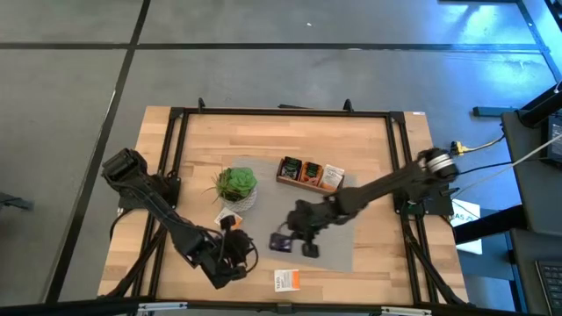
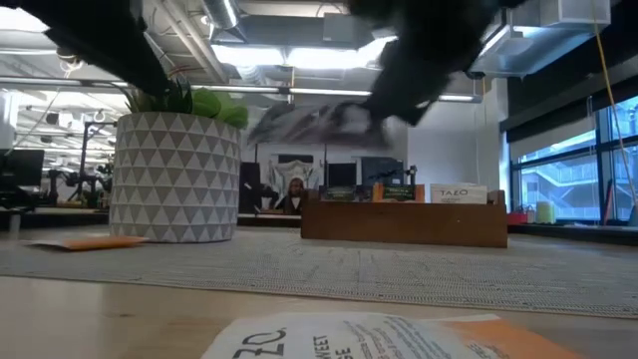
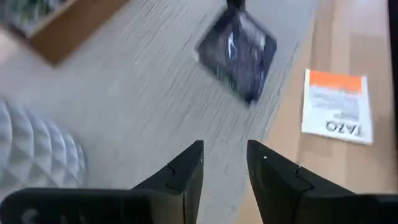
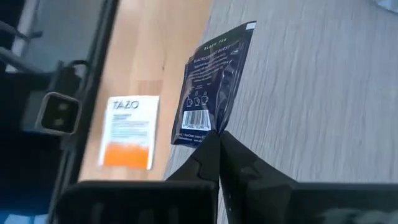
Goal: Pick & Place Tea
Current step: Put the violet tea bag into the left section of the wooden organizer
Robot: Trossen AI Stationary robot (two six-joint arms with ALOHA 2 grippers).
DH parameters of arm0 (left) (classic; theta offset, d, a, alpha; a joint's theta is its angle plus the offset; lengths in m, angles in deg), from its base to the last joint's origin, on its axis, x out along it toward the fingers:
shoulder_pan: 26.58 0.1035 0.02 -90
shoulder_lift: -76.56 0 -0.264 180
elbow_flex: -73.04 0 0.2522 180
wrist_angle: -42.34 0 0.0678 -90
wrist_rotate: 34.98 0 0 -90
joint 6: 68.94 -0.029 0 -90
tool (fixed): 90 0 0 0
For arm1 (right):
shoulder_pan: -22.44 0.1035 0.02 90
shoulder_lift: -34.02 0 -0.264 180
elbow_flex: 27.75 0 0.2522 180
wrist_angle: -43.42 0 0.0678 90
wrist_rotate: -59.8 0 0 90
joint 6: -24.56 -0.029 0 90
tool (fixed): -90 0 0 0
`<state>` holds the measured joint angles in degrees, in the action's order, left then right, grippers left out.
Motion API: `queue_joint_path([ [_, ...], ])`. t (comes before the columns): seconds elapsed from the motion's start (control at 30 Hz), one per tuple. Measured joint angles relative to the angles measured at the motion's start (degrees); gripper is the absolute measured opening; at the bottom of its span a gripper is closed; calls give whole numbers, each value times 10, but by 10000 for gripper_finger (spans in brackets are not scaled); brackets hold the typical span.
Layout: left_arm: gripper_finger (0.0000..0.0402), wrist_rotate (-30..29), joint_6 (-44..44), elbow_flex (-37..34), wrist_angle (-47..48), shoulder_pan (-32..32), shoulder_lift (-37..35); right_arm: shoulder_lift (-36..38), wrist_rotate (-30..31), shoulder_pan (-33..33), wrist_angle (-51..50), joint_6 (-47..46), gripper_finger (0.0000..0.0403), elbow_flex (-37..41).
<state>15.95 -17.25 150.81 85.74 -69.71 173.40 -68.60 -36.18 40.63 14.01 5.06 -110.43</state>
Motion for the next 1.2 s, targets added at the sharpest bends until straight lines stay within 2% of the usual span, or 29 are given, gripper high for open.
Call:
queue_joint_path([
  [0.13,120,-10,-61,0,-30,6,0,94,2,17,89,-28,4,113],
  [0.2,119,-21,-66,0,-62,15,0,133,-23,28,187,-36,4,177],
  [0.27,118,-25,-96,0,-102,30,0,161,-74,36,325,-42,5,238],
  [0.4,116,24,-273,0,-249,70,6,174,-186,40,617,-58,5,317],
  [0.5,116,99,-414,1,-409,103,14,173,-226,41,730,-87,5,336],
  [0.67,116,301,-579,1,-580,147,15,172,-252,56,743,-87,5,308],
  [0.73,116,355,-614,1,-627,157,16,172,-267,65,747,-84,5,292],
  [0.87,116,362,-646,1,-681,174,15,172,-301,82,743,-72,5,271],
  [0.97,116,357,-671,1,-689,183,16,172,-296,86,731,-72,5,263],
  [1.2,114,397,-689,1,-703,199,16,172,-204,84,707,-99,5,262],
])
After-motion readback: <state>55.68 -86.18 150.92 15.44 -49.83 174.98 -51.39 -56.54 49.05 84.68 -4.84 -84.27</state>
